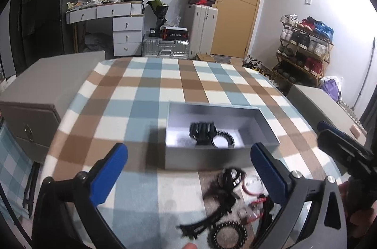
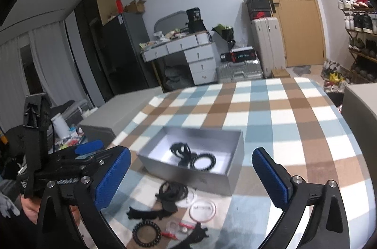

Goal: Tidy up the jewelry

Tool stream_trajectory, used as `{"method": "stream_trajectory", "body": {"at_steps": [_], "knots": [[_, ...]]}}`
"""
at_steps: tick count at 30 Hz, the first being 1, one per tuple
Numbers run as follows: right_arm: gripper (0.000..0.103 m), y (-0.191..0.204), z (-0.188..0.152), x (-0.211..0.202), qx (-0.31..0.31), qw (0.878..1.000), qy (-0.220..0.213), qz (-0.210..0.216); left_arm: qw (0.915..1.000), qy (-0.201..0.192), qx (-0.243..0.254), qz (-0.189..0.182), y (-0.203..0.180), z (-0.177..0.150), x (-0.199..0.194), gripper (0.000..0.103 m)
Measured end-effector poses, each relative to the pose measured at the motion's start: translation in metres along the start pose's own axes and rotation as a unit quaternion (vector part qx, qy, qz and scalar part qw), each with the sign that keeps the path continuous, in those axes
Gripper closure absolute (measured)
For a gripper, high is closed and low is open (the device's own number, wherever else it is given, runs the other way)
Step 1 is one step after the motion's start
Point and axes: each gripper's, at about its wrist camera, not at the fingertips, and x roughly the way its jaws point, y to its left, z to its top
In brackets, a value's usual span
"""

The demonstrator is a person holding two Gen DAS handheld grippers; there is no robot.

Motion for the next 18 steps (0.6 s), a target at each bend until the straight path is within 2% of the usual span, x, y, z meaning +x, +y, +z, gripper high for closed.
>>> {"method": "stream_trajectory", "body": {"at_steps": [6, 11, 14, 18], "knots": [[0.000, -0.007, -0.026, 0.003, 0.011, 1.000, 0.028, 0.001, 0.9997, 0.022, 0.012, -0.003, -0.002, -0.023, 0.000, 0.001], [0.000, -0.008, -0.049, 0.006, 0.023, 0.998, 0.064, 0.006, 0.9991, 0.042, -0.007, 0.000, 0.005, -0.038, 0.001, 0.001], [0.000, 0.001, -0.062, 0.005, 0.005, 0.997, 0.080, 0.010, 0.9985, 0.052, -0.016, -0.001, 0.009, -0.047, -0.002, 0.001], [0.011, 0.015, -0.074, 0.007, -0.019, 0.995, 0.099, 0.022, 0.9978, 0.058, -0.034, -0.002, 0.015, -0.057, -0.008, 0.001]]}}
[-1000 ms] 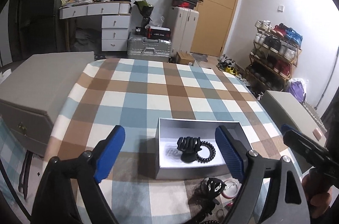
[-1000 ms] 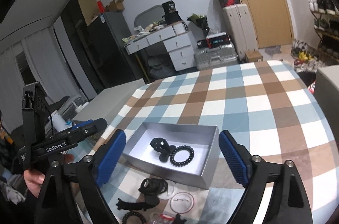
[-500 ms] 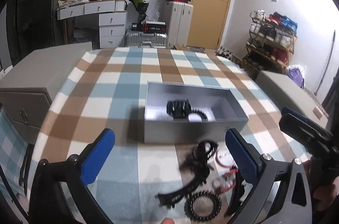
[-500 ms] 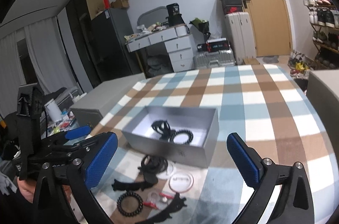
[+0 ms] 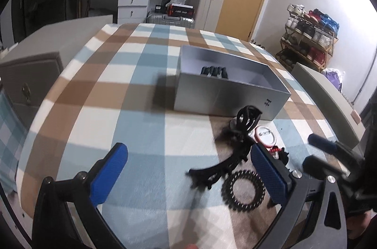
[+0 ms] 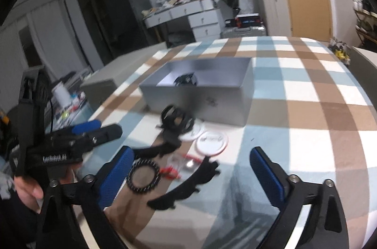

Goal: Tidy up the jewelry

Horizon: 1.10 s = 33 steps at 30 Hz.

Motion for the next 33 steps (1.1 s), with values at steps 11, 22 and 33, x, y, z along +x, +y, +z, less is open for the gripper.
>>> {"method": "stream_trajectory", "body": {"at_steps": [11, 22, 33], "knots": [[0.047, 0.029, -0.011, 0.024, -0.039, 0.999, 0.027, -0.011, 0.9995, 0.013, -0.027, -0.010, 0.010, -0.011, -0.004, 0.001], [0.085, 0.038, -0.015, 0.031, -0.077, 0.995, 0.035, -0.047, 0.9993, 0.024, -0.018, -0.022, 0.007, -0.013, -0.001, 0.001], [0.101, 0.016, -0.009, 0.022, -0.019, 0.999, 0.027, 0.004, 0.9994, 0.020, -0.018, -0.021, 0.005, -0.011, -0.003, 0.001]]}}
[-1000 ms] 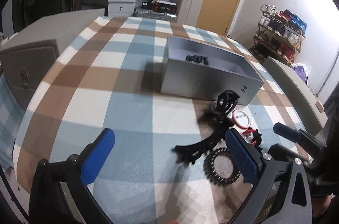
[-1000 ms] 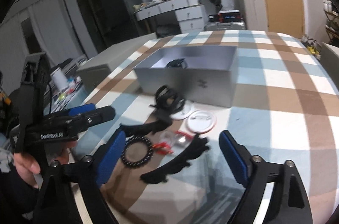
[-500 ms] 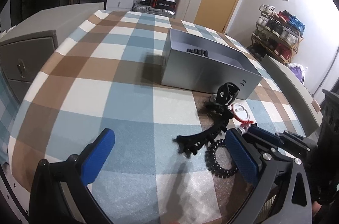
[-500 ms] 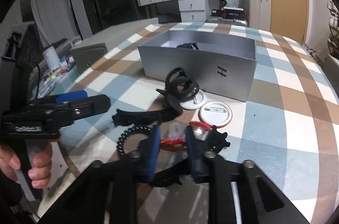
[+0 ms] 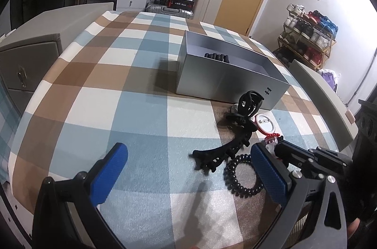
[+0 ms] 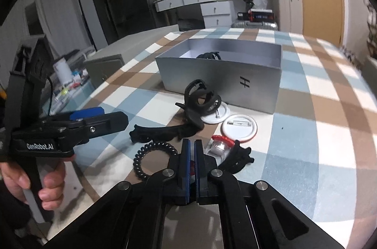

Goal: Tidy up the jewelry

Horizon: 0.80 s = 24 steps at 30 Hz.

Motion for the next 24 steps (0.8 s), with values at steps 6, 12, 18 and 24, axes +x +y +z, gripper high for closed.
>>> {"method": "stream_trajectory", "body": {"at_steps": [6, 12, 18, 24], "knots": [[0.101, -0.014, 0.004, -0.014, 0.034, 0.999, -0.025, 0.024, 1.0000, 0.003, -0.002, -0.008, -0.002, 0.002, 0.002, 0.001], [0.101, -0.027, 0.013, -0.033, 0.056, 0.996, -0.062, 0.030, 0.9992, 0.014, 0.020, -0.032, -0.017, 0.005, 0.005, 0.001], [0.101, -0.043, 0.019, -0.051, 0.068, 0.993, -0.091, 0.017, 0.9944, 0.039, 0.060, -0.078, -0.044, 0.009, 0.015, 0.001], [0.101, -0.065, 0.017, -0.058, 0.082, 0.992, -0.098, -0.002, 0.9850, 0.063, 0.107, -0.119, -0.078, 0.015, 0.026, 0.002]]}}
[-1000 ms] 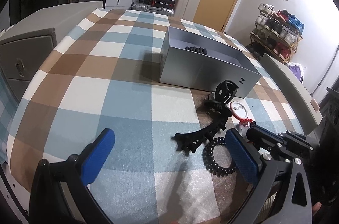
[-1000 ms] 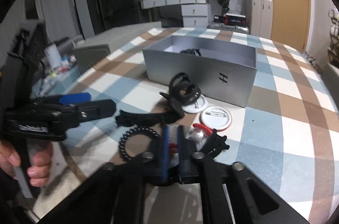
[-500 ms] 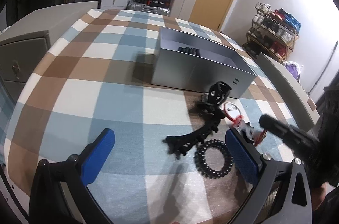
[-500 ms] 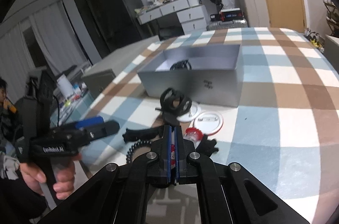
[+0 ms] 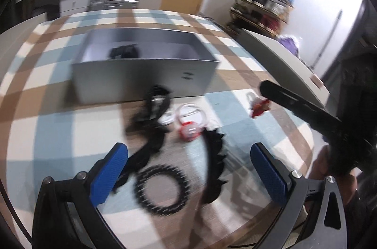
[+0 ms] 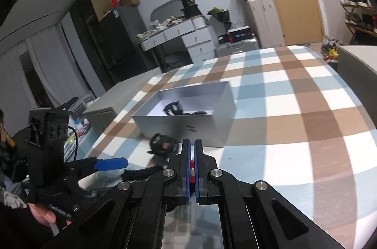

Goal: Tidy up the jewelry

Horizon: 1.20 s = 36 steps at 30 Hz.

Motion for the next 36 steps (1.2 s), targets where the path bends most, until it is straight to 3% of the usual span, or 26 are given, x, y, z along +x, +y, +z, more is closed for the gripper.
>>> {"method": "stream_trajectory", "body": {"at_steps": [3, 5, 10, 18, 22, 26, 30, 36], "knots": [[0.101, -0.011, 0.001, -0.002, 0.010, 1.000, -0.002, -0.004, 0.9997, 0.001, 0.018, -0.016, -0.008, 0.007, 0.004, 0.010], [0.101, -0.016, 0.003, -0.002, 0.013, 1.000, -0.004, -0.006, 0.9994, 0.006, 0.027, -0.021, -0.011, 0.010, 0.007, 0.026], [0.101, -0.021, 0.006, -0.003, 0.011, 1.000, -0.008, -0.005, 0.9988, 0.027, 0.025, -0.031, -0.007, 0.013, 0.020, 0.048], [0.101, -0.022, 0.009, 0.004, 0.012, 1.000, -0.008, 0.005, 0.9990, 0.034, 0.027, -0.009, -0.010, 0.015, 0.028, 0.053], [0.101, -0.020, 0.009, 0.004, 0.008, 1.000, -0.007, 0.006, 0.9986, 0.045, 0.027, 0.000, -0.008, 0.013, 0.033, 0.075], [0.101, -0.019, 0.009, 0.004, 0.007, 1.000, -0.006, 0.006, 0.9987, 0.049, 0.015, 0.007, -0.001, 0.011, 0.033, 0.089], [0.101, -0.018, 0.010, 0.004, 0.006, 1.000, -0.005, 0.006, 0.9989, 0.044, 0.015, 0.008, -0.001, 0.010, 0.029, 0.089], [0.101, -0.004, 0.027, 0.003, -0.014, 1.000, -0.012, 0.017, 0.9996, 0.001, 0.027, -0.006, -0.008, 0.019, 0.001, 0.089]]}}
